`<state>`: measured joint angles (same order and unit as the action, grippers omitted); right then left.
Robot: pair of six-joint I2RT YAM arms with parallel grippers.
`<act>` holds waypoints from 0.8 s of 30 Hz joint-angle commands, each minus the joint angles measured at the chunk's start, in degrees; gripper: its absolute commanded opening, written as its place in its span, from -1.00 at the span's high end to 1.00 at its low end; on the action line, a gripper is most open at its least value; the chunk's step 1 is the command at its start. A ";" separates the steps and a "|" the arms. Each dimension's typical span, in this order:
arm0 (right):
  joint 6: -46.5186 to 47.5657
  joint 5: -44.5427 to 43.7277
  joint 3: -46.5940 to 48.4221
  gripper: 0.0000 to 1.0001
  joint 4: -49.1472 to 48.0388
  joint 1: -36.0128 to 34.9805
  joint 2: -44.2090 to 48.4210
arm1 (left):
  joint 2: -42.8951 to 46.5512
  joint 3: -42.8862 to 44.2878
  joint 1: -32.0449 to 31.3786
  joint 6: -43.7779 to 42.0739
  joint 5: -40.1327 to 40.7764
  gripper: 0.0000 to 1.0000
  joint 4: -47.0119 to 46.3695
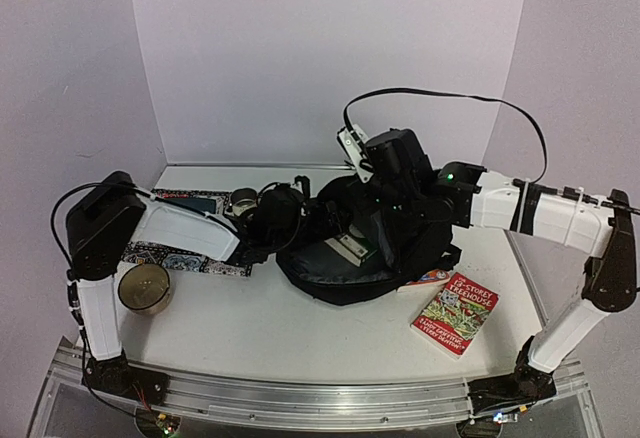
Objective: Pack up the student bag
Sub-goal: Place the book in the largest pocket of the bag, then place the largest pocket of the student bag.
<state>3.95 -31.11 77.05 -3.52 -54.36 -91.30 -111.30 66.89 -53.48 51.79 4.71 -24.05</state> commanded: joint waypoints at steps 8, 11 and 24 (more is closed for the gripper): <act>1.80 0.26 -2.31 1.00 -1.84 8.85 0.67 | 24.07 -10.87 0.13 -11.22 -2.35 -0.99 7.73; 0.68 3.11 -2.75 1.00 -1.90 10.17 -1.23 | 28.90 -13.25 0.24 -13.60 0.12 -0.99 12.04; -14.22 36.15 -2.28 -0.36 7.31 10.57 -0.71 | 38.49 -19.69 5.09 -17.14 3.78 -0.99 25.68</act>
<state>-3.38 -10.40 74.74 -0.14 -43.53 -94.67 -76.47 48.45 -50.58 36.57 7.71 -2.64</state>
